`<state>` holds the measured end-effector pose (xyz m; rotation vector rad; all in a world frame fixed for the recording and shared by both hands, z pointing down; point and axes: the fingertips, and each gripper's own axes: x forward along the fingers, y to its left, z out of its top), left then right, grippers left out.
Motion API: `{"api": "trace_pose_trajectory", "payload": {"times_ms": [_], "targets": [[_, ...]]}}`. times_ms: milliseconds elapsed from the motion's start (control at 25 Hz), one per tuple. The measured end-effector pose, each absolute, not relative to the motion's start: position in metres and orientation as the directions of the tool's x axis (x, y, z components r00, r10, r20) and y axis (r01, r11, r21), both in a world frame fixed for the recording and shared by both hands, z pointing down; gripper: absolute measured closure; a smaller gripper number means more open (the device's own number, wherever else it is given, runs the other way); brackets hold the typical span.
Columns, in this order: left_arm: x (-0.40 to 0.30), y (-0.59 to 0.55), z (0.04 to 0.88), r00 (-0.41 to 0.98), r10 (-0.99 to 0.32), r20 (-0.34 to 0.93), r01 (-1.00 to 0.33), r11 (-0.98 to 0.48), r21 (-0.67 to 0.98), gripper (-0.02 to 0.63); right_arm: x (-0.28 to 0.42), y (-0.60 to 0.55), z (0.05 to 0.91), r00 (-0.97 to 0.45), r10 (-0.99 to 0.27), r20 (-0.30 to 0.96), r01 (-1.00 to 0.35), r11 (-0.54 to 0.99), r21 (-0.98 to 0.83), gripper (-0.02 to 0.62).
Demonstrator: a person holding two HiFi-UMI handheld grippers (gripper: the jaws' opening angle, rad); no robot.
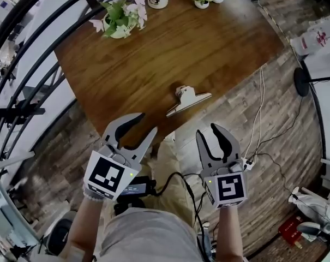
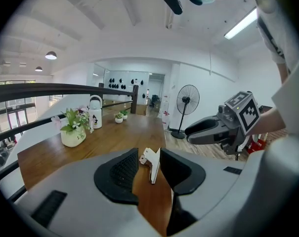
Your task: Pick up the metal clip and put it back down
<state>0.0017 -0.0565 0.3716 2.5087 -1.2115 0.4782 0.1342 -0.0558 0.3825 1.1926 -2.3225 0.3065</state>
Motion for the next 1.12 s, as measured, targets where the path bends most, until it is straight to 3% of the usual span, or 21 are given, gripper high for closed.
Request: {"api": "trace_pose_trajectory", "payload": {"times_ms": [480, 1120], "targets": [[0.003, -0.074, 0.392, 0.523, -0.722, 0.453, -0.844, -0.513, 0.155, 0.465, 0.126, -0.096, 0.426, -0.567, -0.569, 0.596, -0.706, 0.708, 0.005, 0.413], [-0.002, -0.091, 0.415, 0.464, -0.745, 0.479, -0.882, -0.437, 0.175, 0.465, 0.114, -0.137, 0.485, -0.602, -0.452, 0.658, -0.641, 0.765, -0.062, 0.324]]}}
